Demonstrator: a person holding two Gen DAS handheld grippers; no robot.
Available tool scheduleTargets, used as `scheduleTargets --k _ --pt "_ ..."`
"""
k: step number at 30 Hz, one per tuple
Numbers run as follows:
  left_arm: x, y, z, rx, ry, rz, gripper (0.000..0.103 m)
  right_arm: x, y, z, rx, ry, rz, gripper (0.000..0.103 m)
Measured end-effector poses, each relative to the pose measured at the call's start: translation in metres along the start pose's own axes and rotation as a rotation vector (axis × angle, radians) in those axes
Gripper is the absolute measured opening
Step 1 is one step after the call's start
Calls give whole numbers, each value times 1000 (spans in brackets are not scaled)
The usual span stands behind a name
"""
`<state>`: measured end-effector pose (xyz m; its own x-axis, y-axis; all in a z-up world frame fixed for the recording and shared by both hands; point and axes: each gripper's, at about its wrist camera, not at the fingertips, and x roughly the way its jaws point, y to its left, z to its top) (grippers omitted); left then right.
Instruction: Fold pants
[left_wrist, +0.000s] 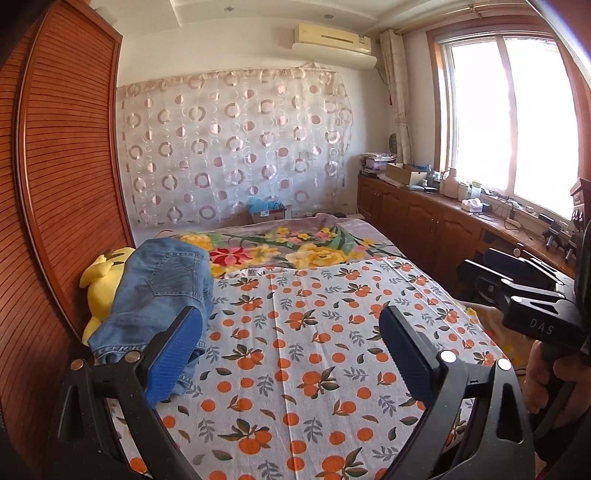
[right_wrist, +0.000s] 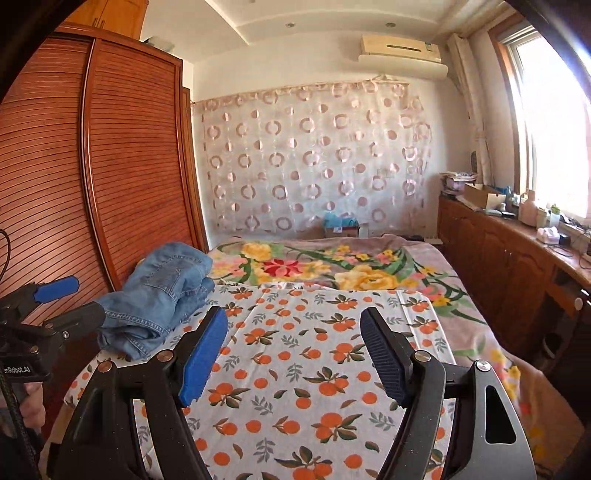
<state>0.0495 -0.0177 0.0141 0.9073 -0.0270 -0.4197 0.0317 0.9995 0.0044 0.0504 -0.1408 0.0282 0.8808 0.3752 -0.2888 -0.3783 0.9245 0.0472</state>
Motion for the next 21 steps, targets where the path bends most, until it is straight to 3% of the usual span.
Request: scheduleTargets --k 21 --pt "0 15 -19 -34 34 35 97 5 -4 -12 -12 18 9 76"
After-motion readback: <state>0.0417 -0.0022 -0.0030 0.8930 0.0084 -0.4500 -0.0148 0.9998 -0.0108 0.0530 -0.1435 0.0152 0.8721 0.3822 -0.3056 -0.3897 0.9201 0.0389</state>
